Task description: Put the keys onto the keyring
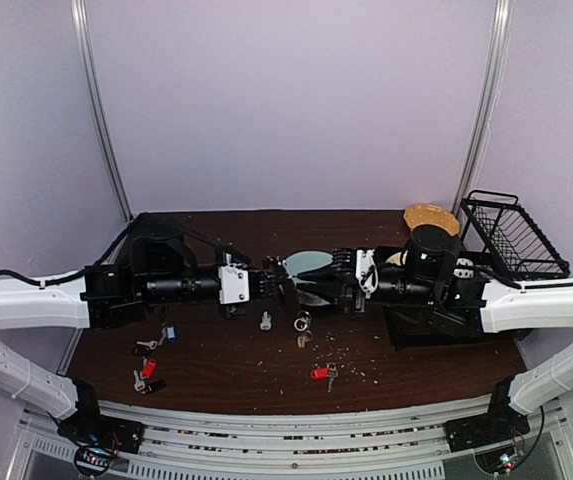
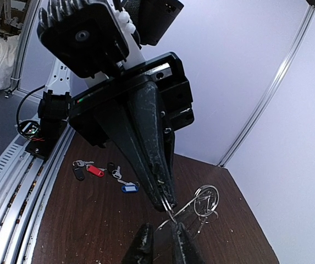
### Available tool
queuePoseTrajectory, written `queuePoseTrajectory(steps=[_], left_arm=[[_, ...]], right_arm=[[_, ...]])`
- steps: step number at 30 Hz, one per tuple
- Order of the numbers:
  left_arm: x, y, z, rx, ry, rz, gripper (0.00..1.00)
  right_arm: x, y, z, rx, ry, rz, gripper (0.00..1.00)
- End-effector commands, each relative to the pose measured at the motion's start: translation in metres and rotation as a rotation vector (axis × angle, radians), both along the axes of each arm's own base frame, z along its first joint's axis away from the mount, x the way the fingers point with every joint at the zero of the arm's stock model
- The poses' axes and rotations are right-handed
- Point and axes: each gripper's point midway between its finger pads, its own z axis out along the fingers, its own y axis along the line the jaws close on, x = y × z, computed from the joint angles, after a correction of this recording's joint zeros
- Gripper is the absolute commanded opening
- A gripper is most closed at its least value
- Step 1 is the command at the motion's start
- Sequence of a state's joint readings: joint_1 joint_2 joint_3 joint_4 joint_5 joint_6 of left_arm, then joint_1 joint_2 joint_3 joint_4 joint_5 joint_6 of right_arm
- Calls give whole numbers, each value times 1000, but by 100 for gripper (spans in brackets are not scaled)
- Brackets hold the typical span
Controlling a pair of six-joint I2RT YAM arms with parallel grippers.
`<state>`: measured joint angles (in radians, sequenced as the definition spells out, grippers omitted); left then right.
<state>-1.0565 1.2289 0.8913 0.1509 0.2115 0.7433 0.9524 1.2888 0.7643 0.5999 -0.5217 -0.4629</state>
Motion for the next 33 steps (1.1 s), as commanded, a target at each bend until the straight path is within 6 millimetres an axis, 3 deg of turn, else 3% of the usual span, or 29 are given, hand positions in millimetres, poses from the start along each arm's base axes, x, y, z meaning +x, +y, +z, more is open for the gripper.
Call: queuePoseTrajectory(steps=[1, 13, 19, 29, 33], left_arm=[[-6, -6, 29, -53, -28, -24, 0], [1, -2, 31, -71, 4, 34, 0], [-2, -5, 30, -77, 7, 13, 0], [-4, -8, 32, -88, 14, -4, 0], [-4, -9, 31, -87, 18, -9, 0]], right_arm=[[8, -6, 21, 49, -45, -67, 15], [3, -2, 15, 22, -36, -30, 16], [0, 4, 15, 19, -23, 3, 4], [0, 6, 13, 15, -23, 11, 9], [-1, 7, 14, 18, -22, 17, 0]])
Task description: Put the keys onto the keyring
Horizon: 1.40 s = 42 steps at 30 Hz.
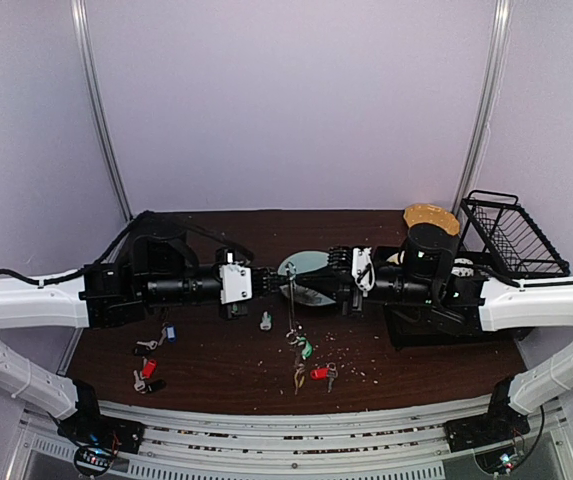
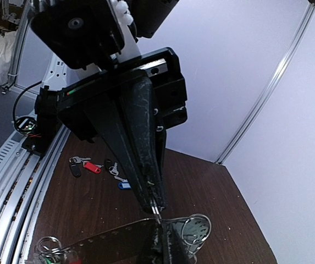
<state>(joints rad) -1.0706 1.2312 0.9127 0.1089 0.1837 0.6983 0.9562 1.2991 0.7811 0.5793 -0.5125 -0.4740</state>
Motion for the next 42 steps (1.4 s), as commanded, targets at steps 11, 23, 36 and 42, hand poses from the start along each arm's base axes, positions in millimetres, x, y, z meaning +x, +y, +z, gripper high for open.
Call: queuePoseTrajectory(steps=[11, 23, 36, 42], left_arm=[[3, -1, 33, -256, 37, 36, 21], [3, 10, 40, -347, 73, 28, 24], [2, 2, 39, -338, 101, 2, 0], [3, 1, 41, -349, 109, 3, 13]], right_arm=[[-11, -5, 41, 164, -12, 34, 0], [-15, -6, 42, 173, -4, 53, 0], [-16, -6, 43, 172, -7, 60, 0], [-16, -6, 42, 165, -11, 62, 0]])
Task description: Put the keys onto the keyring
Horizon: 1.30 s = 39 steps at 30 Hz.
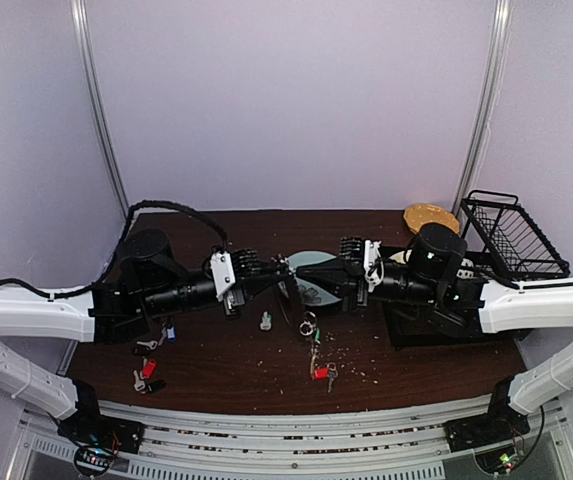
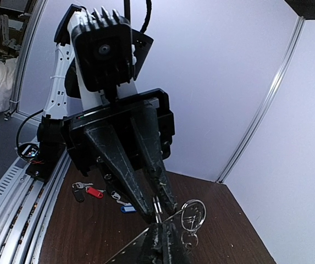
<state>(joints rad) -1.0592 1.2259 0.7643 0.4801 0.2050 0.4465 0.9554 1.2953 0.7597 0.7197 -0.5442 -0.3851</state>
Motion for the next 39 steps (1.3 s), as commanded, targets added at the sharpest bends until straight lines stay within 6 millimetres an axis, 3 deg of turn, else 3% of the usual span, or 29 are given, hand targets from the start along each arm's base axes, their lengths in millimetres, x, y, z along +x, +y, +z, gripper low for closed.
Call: queuePoseTrajectory(steps=[1, 4, 13, 20, 24, 28, 35, 39], left_arm=[[2, -2, 22, -73, -19, -8, 10], [2, -4, 21, -71, -17, -16, 0], [2, -1, 21, -67, -64, -5, 0], [3, 7, 12, -10, -172, 33, 0], [6, 8, 1, 79, -220, 31, 0], [5, 11, 3, 96, -240, 27, 0], [-1, 14, 1, 88, -192, 4, 0], [-5, 17, 0, 74, -169, -4, 0]], right_arm=[[-10, -4, 18, 52, -28, 29, 0], [-10, -4, 18, 53, -27, 32, 0], [-11, -5, 16, 45, -24, 31, 0], [4, -20, 10, 20, 10, -61, 22], [17, -37, 3, -18, 156, -76, 31], [36, -45, -33, -131, 408, -145, 39], [60, -79, -158, -437, 810, -486, 38], [48, -95, -212, -573, 1026, -590, 36]])
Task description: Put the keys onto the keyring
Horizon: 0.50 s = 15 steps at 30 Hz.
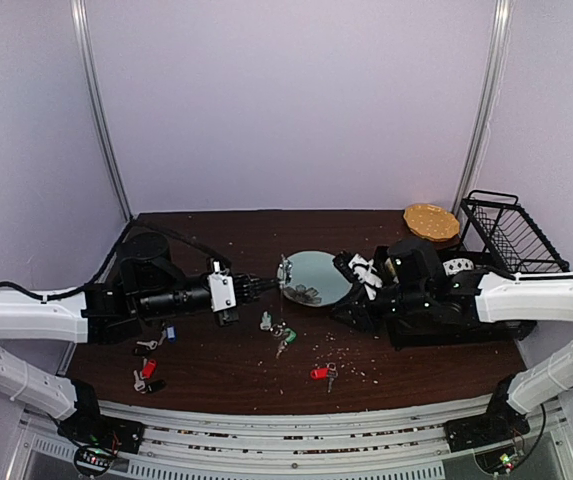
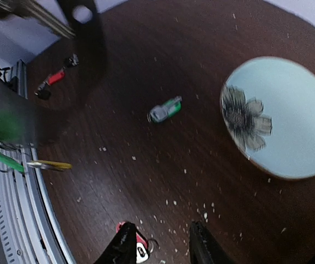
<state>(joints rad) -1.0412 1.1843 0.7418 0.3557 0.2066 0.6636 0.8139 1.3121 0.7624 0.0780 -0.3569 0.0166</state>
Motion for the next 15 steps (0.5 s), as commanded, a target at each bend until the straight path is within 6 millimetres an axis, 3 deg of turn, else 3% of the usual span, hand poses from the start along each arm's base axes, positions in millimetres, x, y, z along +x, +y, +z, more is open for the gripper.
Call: queuePoseTrajectory(steps=[1, 7, 9, 15], left_arm=[[-6, 6, 25, -86, -11, -20, 0], [-9, 10, 23, -97, -6, -22, 0], [-10, 10, 23, -102, -5, -25, 0], [-11, 13, 24, -108, 3, -19, 0]], right_arm=[[-15, -32, -71, -189, 322, -191, 36], [-39, -33, -113, -192, 530, -268, 39], [-38, -34, -125, -229, 552, -296, 39], [-43, -19, -140, -243, 618, -256, 30]])
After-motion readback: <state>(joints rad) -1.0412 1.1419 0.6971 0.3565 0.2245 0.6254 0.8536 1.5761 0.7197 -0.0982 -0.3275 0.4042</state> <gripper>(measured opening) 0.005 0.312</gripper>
